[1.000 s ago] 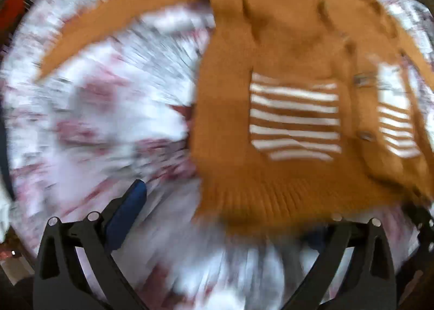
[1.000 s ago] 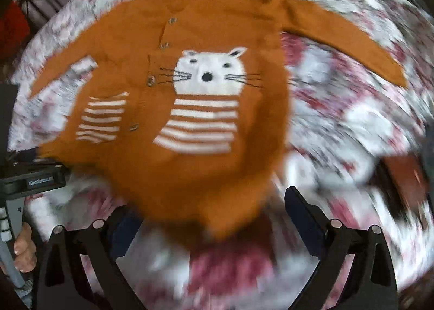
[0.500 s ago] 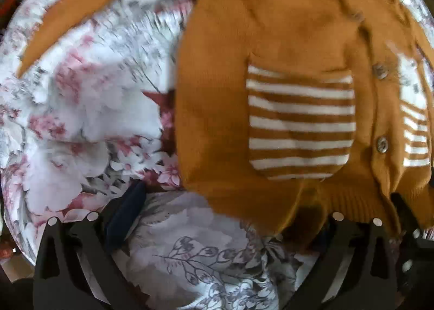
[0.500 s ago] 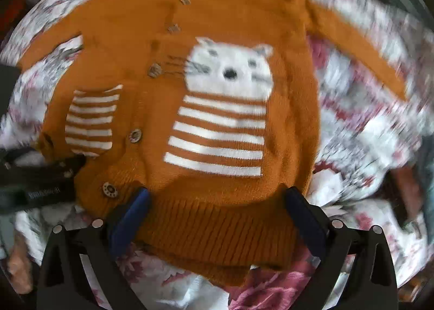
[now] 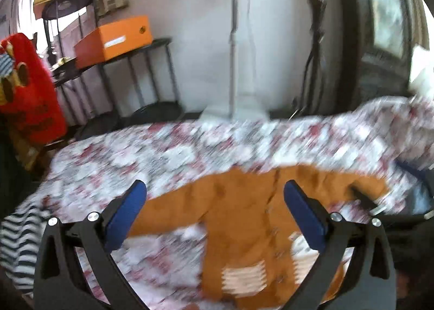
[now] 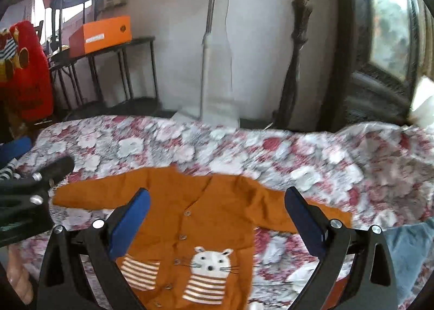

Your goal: Fold small clothes

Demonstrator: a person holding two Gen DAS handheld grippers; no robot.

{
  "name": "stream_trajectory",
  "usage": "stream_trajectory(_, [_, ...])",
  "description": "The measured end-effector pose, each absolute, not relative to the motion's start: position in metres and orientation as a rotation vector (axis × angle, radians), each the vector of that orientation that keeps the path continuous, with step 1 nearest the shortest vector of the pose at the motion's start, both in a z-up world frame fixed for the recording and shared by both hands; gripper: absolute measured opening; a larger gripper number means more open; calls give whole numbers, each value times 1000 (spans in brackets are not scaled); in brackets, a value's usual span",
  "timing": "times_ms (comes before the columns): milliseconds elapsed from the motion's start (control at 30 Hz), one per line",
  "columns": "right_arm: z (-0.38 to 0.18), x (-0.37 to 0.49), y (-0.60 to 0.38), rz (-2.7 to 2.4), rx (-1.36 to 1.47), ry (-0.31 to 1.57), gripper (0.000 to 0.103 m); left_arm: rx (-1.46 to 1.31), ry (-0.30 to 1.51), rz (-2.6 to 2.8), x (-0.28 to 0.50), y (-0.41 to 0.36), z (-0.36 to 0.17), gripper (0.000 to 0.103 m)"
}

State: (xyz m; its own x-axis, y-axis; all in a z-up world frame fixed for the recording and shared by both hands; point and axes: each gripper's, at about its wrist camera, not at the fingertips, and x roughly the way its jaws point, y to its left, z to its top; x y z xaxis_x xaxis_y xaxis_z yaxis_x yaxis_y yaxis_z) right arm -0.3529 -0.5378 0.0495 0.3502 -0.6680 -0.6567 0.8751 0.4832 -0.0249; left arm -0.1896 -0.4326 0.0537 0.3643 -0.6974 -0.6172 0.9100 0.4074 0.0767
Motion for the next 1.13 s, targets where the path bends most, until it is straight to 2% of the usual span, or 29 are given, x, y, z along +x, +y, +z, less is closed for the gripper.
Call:
stream_trajectory(100, [24, -358, -547, -1125, 419, 689, 100, 521, 718, -1093, -182, -464, 13, 99])
stream_trajectory(200, [-2, -351, -558, -1147, 455, 828, 100, 580, 1010, -1033, -159, -489, -53, 98])
stream_trajectory(267, [-12, -350, -560, -1130, 482, 822, 100, 593, 1071, -1017, -154, -497, -66, 98])
stream_trajectory(567, [-43, -353, -577, -1061, 706, 854, 100, 613, 1042, -978, -147, -500, -76, 98])
stream_trajectory(800, [-43, -352, -578, -1071, 691, 855, 100, 625, 931, -962, -156, -492, -64, 98])
stream_trajectory(1133, [-25, -353, -565, -1057, 660, 826, 100, 635, 918, -978, -167, -479, -42, 98])
